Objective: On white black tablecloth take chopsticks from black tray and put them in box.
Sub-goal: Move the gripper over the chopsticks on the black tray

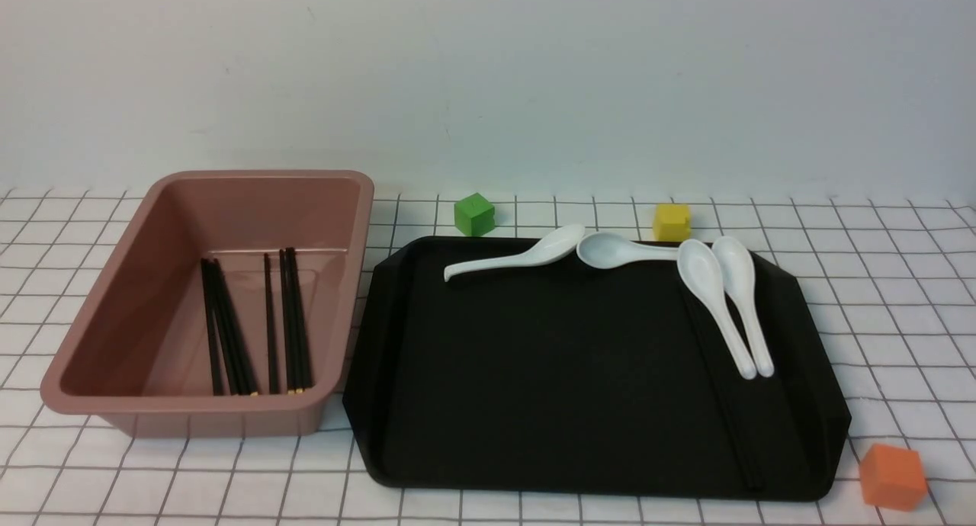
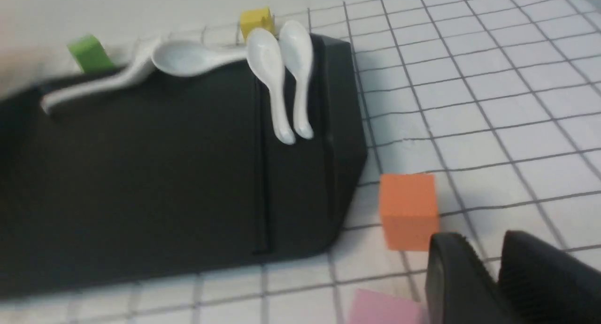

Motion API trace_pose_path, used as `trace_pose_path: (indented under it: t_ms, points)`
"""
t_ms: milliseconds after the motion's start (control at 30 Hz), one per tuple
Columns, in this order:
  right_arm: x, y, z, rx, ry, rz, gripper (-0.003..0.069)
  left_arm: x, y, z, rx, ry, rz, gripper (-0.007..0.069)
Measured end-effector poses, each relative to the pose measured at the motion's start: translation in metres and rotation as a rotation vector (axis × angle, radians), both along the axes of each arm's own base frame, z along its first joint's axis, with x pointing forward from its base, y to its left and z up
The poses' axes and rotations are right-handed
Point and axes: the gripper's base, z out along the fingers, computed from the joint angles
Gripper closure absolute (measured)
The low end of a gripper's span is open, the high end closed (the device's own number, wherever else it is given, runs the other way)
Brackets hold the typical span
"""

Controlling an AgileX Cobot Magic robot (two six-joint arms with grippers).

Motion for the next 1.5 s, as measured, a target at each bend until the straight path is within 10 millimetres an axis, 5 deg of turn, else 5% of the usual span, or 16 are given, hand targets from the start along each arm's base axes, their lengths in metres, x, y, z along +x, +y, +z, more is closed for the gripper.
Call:
trace_pose_path:
  t_ms: [167, 400, 533, 667, 700, 833, 1000, 1067, 1300, 1500]
  points:
    - [0.002, 0.004, 0.013, 0.585, -0.102, -0.055, 0.0481, 0.0, 0.0, 0.0, 0.0, 0.0, 0.0, 0.0386]
    - [0.002, 0.003, 0.017, 0.748, -0.131, -0.071, 0.048, 0.0, 0.0, 0.0, 0.0, 0.0, 0.0, 0.0386]
    - [0.002, 0.005, 0.02, 0.65, -0.126, -0.048, 0.0479, 0.0, 0.0, 0.0, 0.0, 0.0, 0.0, 0.0386]
    - [-0.003, 0.01, 0.062, 0.437, -0.124, 0.04, 0.0496, 0.0, 0.0, 0.0, 0.0, 0.0, 0.0, 0.0386]
    - [0.0, 0.011, 0.086, 0.336, -0.082, 0.067, 0.0516, 0.0, 0.0, 0.0, 0.0, 0.0, 0.0, 0.0386]
    - [0.027, 0.012, 0.119, 0.087, 0.261, 0.111, 0.0606, 0.0, 0.0, 0.0, 0.0, 0.0, 0.0, 0.0386]
    - [0.073, 0.003, 0.106, -0.127, 0.839, 0.143, 0.067, 0.0, 0.0, 0.0, 0.0, 0.0, 0.0, 0.0386]
    - [0.088, 0.005, 0.098, -0.167, 0.931, 0.222, 0.0672, 0.0, 0.0, 0.0, 0.0, 0.0, 0.0, 0.0386]
    - [0.132, 0.043, 0.091, -0.154, 0.856, 0.495, 0.0649, 0.0, 0.0, 0.0, 0.0, 0.0, 0.0, 0.0386]
    - [0.184, 0.069, 0.073, -0.246, 0.926, 0.507, 0.0615, 0.0, 0.0, 0.0, 0.0, 0.0, 0.0, 0.0386]
